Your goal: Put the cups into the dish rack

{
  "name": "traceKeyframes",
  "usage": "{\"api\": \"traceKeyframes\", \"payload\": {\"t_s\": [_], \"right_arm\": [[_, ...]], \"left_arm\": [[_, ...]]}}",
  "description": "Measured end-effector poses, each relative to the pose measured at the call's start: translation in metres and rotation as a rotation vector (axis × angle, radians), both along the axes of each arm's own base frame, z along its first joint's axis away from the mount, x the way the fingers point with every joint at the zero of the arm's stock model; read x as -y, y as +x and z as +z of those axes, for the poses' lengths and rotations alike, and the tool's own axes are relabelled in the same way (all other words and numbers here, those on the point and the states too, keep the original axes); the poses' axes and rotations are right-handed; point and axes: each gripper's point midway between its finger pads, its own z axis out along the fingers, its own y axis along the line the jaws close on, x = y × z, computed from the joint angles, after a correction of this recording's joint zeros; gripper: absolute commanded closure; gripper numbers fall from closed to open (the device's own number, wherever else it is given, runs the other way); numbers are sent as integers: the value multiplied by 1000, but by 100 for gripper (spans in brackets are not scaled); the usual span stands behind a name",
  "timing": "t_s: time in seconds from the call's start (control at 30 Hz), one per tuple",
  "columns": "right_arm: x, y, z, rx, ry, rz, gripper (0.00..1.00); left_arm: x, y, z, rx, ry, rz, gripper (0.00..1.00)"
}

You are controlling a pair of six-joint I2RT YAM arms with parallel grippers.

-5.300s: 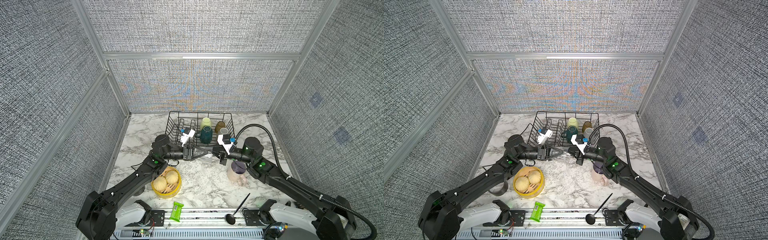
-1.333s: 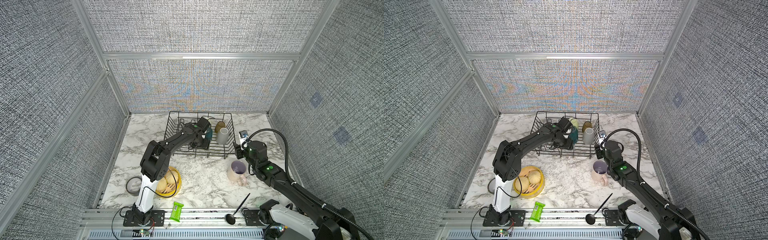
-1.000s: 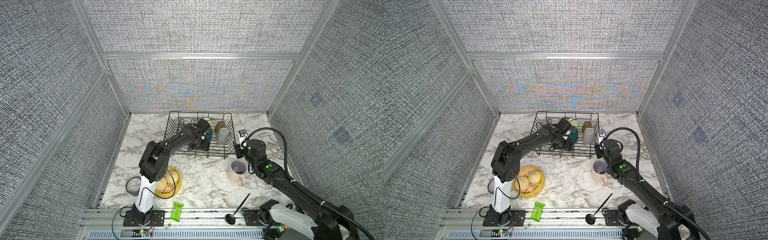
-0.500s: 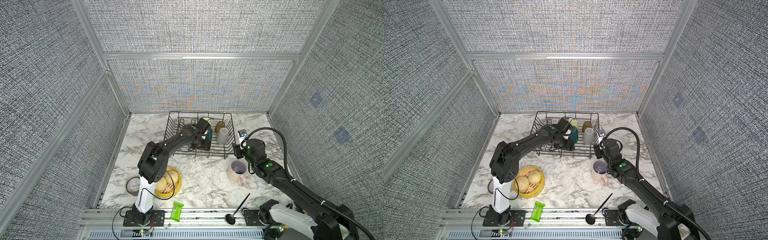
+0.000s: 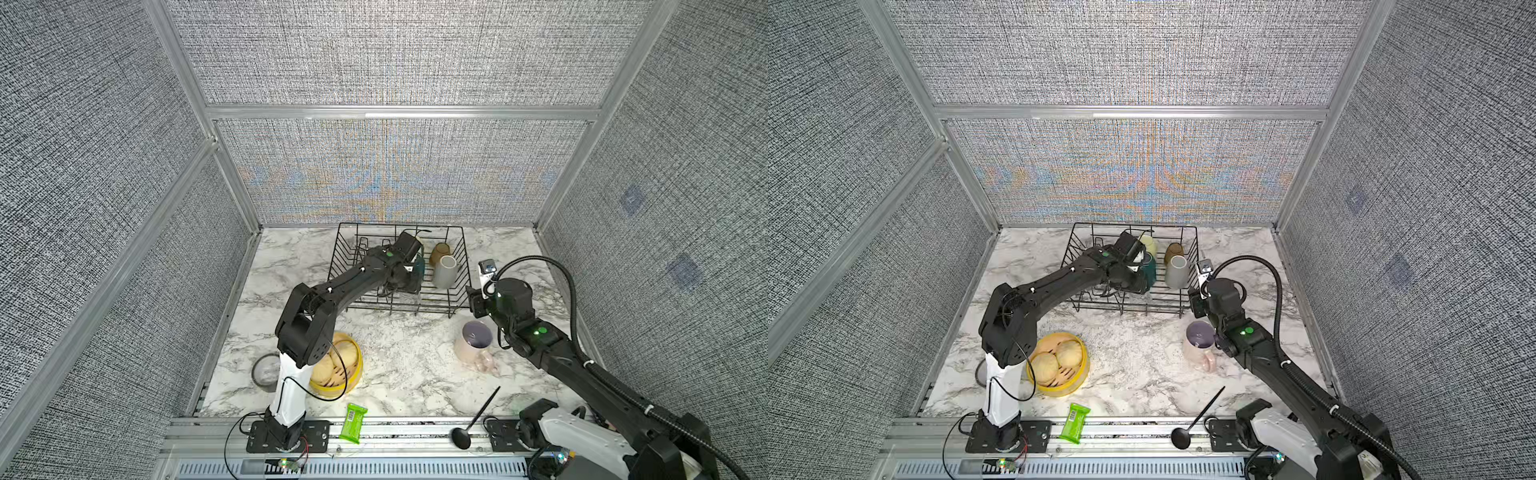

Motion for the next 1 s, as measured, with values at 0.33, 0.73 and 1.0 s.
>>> {"api": "traceKeyframes", "payload": {"t_s": [0.33, 0.73, 1.0], "right_arm": [[4, -1, -3, -5, -13, -16, 39], [5, -2, -2, 6, -17, -19, 39], [6, -4, -1, 10, -14, -17, 39]], "left_arm": [[0, 11, 0, 30, 20, 20, 44], [-15, 0, -10, 9, 46, 57, 33], [-16, 0, -8, 12, 41, 72, 32]]}}
